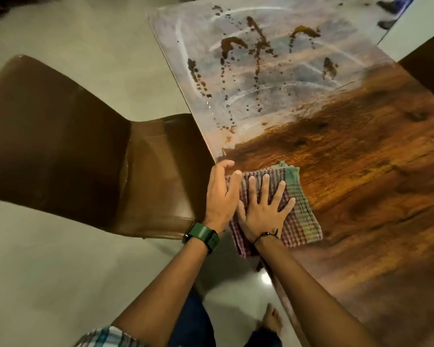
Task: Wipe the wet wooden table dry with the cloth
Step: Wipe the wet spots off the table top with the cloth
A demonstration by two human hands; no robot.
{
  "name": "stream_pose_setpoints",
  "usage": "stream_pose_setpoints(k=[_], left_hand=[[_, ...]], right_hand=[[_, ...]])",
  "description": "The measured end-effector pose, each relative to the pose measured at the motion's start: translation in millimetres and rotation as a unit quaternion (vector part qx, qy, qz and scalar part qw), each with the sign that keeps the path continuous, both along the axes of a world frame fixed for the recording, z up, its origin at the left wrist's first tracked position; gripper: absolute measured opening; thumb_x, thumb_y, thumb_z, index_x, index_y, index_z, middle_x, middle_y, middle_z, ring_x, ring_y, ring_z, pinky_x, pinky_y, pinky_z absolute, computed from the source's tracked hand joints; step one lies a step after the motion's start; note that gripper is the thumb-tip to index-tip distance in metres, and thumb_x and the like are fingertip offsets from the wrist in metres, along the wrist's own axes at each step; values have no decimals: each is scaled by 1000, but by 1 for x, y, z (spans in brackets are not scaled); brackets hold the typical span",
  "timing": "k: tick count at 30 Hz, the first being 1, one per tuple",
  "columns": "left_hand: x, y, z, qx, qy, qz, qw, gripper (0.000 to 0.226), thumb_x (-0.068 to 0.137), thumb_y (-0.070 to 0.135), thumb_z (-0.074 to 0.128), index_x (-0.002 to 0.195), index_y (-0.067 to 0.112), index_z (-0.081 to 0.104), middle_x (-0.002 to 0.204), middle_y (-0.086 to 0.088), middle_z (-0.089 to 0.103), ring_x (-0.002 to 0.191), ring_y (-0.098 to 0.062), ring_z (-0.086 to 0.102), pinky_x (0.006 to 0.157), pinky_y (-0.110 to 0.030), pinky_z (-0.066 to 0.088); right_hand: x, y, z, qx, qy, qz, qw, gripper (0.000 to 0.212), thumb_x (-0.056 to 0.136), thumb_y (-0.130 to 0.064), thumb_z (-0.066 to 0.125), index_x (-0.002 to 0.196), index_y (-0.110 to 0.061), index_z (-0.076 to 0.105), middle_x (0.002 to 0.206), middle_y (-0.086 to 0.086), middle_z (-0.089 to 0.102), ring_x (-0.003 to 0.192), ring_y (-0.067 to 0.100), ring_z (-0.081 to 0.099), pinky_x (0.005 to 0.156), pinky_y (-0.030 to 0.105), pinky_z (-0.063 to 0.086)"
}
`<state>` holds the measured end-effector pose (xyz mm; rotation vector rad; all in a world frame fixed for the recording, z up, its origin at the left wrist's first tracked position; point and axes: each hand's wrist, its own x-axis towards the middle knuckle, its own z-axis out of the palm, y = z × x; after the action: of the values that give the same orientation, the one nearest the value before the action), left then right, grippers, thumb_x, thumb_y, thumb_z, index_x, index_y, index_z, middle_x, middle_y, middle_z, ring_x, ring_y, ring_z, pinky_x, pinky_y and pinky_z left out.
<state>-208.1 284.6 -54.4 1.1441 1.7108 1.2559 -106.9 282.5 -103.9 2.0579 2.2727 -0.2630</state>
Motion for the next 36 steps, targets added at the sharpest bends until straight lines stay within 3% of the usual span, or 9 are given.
stream_pose_setpoints(k=[5,9,13,16,20,24,29,33,36], left_hand=[[-58,13,4,20,21,-45,999,29,88,36,40,111,21,49,113,5,51,98,5,46,84,-9,36],[-78,23,2,12,5,-44,999,28,86,46,38,108,29,45,110,11,49,97,18,43,81,-1,34],[-79,40,-4,-3,-6,-44,999,24,88,36,40,109,26,46,111,7,50,95,11,46,82,-7,37],[-84,58,-5,1,16,-47,999,30,88,31,41,112,16,49,109,5,49,90,9,44,80,-1,33],[-99,85,3,5,40,-13,999,34,85,42,38,108,19,49,104,3,51,91,6,47,78,-1,34],[-107,119,3,-17,40,-5,999,35,86,41,40,105,13,51,104,-4,53,93,-10,51,79,-13,39],[-111,141,2,-9,32,19,999,30,86,41,39,109,24,48,108,1,53,96,-11,53,82,-24,45],[-115,150,7,11,45,8,999,31,86,41,37,108,23,49,105,3,52,94,0,49,81,-10,40],[-124,160,4,-3,39,1,999,26,89,39,39,107,22,49,105,5,53,96,-4,50,83,-16,41]], right_hand=[[-30,32,-13,-40,-16,-44,998,72,90,-65,14,149,-29,-6,159,7,-8,141,42,-14,106,68,-5],[-38,45,-12,-50,-50,-15,997,84,84,-74,15,147,-27,-16,157,9,-14,139,43,-19,104,69,-8],[-58,75,-10,-49,-40,14,998,79,85,-70,9,147,-27,-16,157,9,-17,139,43,-20,104,69,-8],[-82,111,-10,-48,-29,44,997,75,86,-64,4,146,-26,-19,156,10,-20,138,45,-22,102,71,-8],[-116,165,-9,-39,-17,97,994,73,88,-62,5,145,-25,-21,155,11,-22,136,47,-23,102,71,-9],[-142,219,-14,-25,-11,137,990,75,90,-62,15,147,-24,-15,156,12,-17,137,48,-19,101,73,-7],[-180,276,-13,-23,10,143,989,75,89,-68,10,149,-27,-8,157,9,-15,139,45,-18,103,70,-10],[-166,270,-10,-32,-2,190,981,69,92,-62,11,148,-29,-11,158,4,-15,141,40,-18,107,67,-8],[-128,217,-9,-18,11,200,980,67,90,-59,6,150,-29,-4,159,4,-6,143,38,-11,107,66,-6]])
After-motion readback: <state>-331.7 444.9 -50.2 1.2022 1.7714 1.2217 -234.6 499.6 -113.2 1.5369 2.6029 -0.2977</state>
